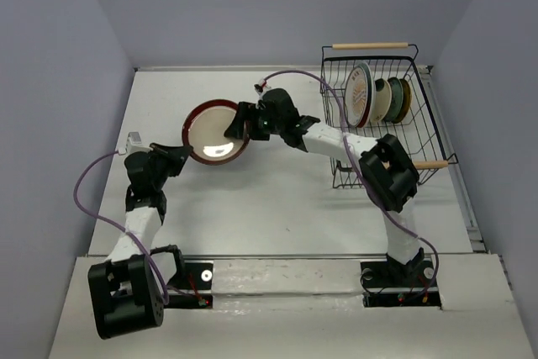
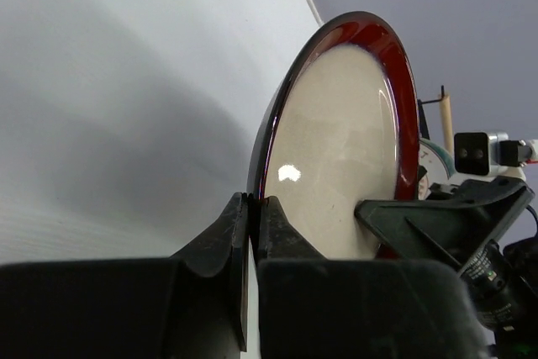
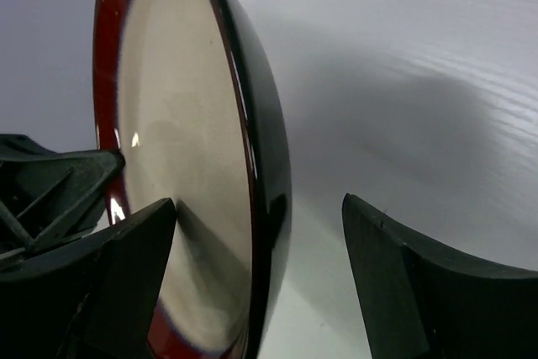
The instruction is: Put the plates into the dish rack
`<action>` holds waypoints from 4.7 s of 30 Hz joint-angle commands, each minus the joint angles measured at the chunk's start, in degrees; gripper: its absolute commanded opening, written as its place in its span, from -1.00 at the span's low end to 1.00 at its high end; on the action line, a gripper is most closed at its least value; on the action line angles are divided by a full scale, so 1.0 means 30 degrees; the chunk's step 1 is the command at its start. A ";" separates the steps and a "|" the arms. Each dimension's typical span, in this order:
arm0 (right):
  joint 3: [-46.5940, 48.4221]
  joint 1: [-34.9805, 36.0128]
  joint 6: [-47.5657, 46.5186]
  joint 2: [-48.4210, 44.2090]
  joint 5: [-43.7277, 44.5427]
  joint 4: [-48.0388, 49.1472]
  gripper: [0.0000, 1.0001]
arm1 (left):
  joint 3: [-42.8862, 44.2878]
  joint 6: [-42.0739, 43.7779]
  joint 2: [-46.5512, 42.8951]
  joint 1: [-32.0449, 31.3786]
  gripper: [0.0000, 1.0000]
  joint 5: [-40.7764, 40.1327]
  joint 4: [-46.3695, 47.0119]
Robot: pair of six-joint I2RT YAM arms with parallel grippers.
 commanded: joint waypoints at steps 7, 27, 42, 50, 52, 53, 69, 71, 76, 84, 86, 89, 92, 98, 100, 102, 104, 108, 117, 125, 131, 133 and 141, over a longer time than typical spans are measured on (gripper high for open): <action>-0.3004 0.0174 0.3145 -0.2883 -0.3086 0.6299 -0.86 | -0.0249 -0.0771 -0.3007 -0.0562 -0.86 0.4917 0.3652; 0.7774 -0.4804 -0.9950 -0.7931 1.6226 -1.2512 -0.86 | 0.5757 1.2321 -0.8190 -1.0225 0.98 -0.1339 -1.1226; 0.9590 -0.6272 -1.3470 -0.4800 1.7080 -1.2425 -0.87 | 0.5054 1.2094 -0.9747 -1.1959 0.98 -0.2198 -1.1263; 1.0029 -0.7031 -1.3002 -0.2575 1.6172 -1.2015 -0.87 | 0.4908 1.2035 -0.9601 -1.1959 0.98 -0.1641 -1.1058; 0.9942 -0.7558 -1.2241 -0.2279 1.5501 -1.1898 -0.86 | 0.4908 1.2006 -0.9571 -1.1959 0.98 -0.1582 -1.1028; 0.9855 -0.7561 -1.1862 -0.2046 1.5293 -1.1839 -0.86 | 0.4908 1.2006 -0.9542 -1.1959 0.98 -0.1553 -1.0999; 0.9414 -0.8410 -1.1068 -0.0580 1.3681 -1.1047 -0.86 | 0.4908 1.2035 -0.9572 -1.1959 0.98 -0.1817 -1.1058; 0.9444 -0.8410 -1.1010 -0.0433 1.3651 -1.1018 -0.86 | 0.4908 1.2064 -0.9542 -1.1959 0.98 -0.1817 -1.1058; 0.9181 -0.8410 -1.0834 -0.0228 1.3446 -1.0960 -0.87 | 0.4908 1.2064 -0.9630 -1.1959 0.98 -0.1904 -1.1087; 0.8624 -0.8410 -1.0570 0.0358 1.3622 -1.0637 -0.86 | 0.4908 1.2064 -0.9777 -1.1959 0.98 -0.1992 -1.1058; 0.8536 -0.8410 -1.0453 0.0388 1.3680 -1.0608 -0.86 | 0.4879 1.2064 -0.9777 -1.1959 0.98 -0.2021 -1.1087; 0.8419 -0.8410 -1.0452 0.0534 1.3680 -1.0637 -0.86 | 0.4879 1.2035 -0.9777 -1.1959 0.98 -0.2051 -1.1087; 0.8389 -0.8410 -1.0482 0.0622 1.3767 -1.0696 -0.72 | 0.4879 1.2006 -0.9777 -1.1959 0.98 -0.2051 -1.1116; 0.8653 -0.8410 -1.0891 0.0915 1.3651 -1.0813 -0.47 | 0.4879 1.2006 -0.9718 -1.1959 0.98 -0.1993 -1.1087; 0.8478 -0.8410 -1.0892 0.1061 1.3797 -1.0813 -0.40 | 0.4879 1.2006 -0.9776 -1.1959 0.98 -0.1992 -1.1087; 0.8215 -0.8410 -1.0688 0.1091 1.3739 -1.0813 -0.39 | 0.4908 1.1976 -0.9806 -1.1959 0.98 -0.1992 -1.1087; 0.7805 -0.8410 -1.0425 0.1062 1.3506 -1.0784 -0.40 | 0.4879 1.1976 -0.9777 -1.1930 0.98 -0.1992 -1.1058; 0.6809 -0.8410 -0.9721 0.0740 1.3095 -1.0550 -0.41 | 0.4908 1.2006 -0.9806 -1.1959 0.98 -0.1963 -1.1087; 0.6046 -0.8410 -0.9456 -0.0021 1.2654 -1.0403 -0.12 | 0.4849 1.1947 -0.9864 -1.1930 0.98 -0.1963 -1.1029; 0.6103 -0.8410 -0.9632 -0.1572 1.2538 -1.0666 0.45 | 0.4849 1.1947 -0.9835 -1.1959 0.98 -0.1934 -1.1028; 0.6338 -0.8410 -0.9603 -0.2481 1.1777 -1.0959 0.48 | 0.4849 1.1889 -0.9806 -1.1959 0.98 -0.1992 -1.1058; 0.6397 -0.8410 -0.9487 -0.2687 1.1308 -1.1105 0.50 | 0.4878 1.1918 -0.9777 -1.1959 0.98 -0.1992 -1.1058; 0.5989 -0.8410 -0.8813 -0.5056 0.9056 -1.1311 0.60 | 0.4879 1.1918 -0.9718 -1.1959 0.98 -0.2022 -1.1057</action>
